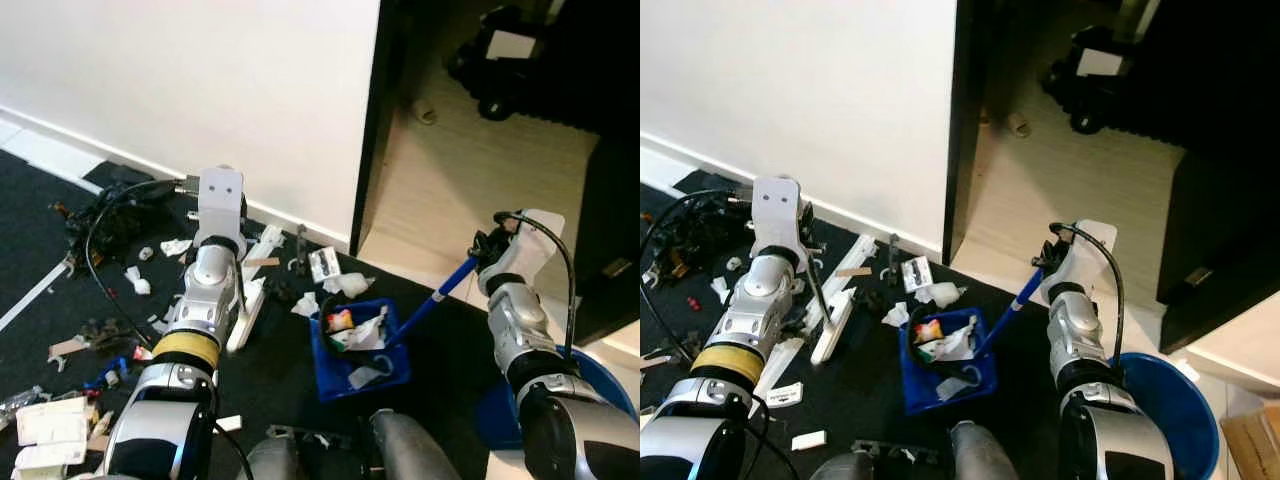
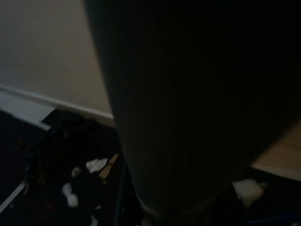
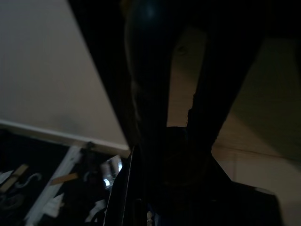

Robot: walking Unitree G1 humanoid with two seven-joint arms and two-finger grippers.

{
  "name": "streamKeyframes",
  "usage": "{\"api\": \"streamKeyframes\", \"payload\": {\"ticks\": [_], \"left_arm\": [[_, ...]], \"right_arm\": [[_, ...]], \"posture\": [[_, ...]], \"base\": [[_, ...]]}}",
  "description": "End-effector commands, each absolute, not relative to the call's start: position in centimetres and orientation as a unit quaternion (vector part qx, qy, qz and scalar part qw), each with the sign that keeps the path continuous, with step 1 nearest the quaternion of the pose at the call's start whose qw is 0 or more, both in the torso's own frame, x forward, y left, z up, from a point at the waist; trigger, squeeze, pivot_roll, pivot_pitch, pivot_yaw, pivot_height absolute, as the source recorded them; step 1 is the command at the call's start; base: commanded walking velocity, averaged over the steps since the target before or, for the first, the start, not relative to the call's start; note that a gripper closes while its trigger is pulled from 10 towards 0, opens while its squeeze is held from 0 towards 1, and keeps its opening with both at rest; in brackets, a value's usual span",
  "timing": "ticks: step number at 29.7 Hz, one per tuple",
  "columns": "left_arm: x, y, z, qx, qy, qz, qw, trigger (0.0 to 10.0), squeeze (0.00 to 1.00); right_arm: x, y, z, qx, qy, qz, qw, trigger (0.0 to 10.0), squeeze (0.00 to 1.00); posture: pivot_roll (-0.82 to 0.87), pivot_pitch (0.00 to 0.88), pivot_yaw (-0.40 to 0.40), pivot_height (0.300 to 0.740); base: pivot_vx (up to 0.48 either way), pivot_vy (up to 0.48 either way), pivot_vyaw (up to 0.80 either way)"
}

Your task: Sweep floor

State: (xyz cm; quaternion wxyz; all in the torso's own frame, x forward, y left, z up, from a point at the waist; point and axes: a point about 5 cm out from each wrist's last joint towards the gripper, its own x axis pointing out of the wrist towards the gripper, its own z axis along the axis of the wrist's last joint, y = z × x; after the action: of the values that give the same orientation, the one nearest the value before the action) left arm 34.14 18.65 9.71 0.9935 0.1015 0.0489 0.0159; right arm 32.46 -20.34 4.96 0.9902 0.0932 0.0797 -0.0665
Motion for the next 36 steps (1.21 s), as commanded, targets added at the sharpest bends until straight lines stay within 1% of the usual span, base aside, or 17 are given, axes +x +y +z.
{"api": "streamKeyframes", "payload": {"ticks": [1,6,9,36], "left_arm": [[33.93,18.77,9.49,0.084,0.051,0.029,0.995,10.0,0.0],[33.8,18.9,9.25,0.06,0.056,0.04,0.996,10.0,0.0],[33.78,18.9,9.24,0.058,0.056,0.041,0.996,10.0,0.0],[33.51,18.7,9.34,0.058,0.058,0.03,0.996,10.0,0.0]], "right_arm": [[32.98,-20.47,5.82,0.093,0.063,-0.065,0.991,10.0,0.0],[33.0,-20.56,5.87,0.086,0.063,-0.064,0.992,10.0,0.0],[33.01,-20.6,5.89,0.086,0.063,-0.064,0.992,10.0,0.0],[32.84,-20.66,5.66,0.09,0.067,-0.066,0.991,10.0,0.0]], "posture": [[0.05,0.0,-0.02,0.74],[0.05,0.0,-0.025,0.74],[0.05,0.0,-0.026,0.74],[0.05,0.0,-0.027,0.74]], "base": [[0.0,0.0,0.0],[0.0,0.0,0.0],[-0.247,0.0,0.0],[-0.345,0.0,0.0]]}}
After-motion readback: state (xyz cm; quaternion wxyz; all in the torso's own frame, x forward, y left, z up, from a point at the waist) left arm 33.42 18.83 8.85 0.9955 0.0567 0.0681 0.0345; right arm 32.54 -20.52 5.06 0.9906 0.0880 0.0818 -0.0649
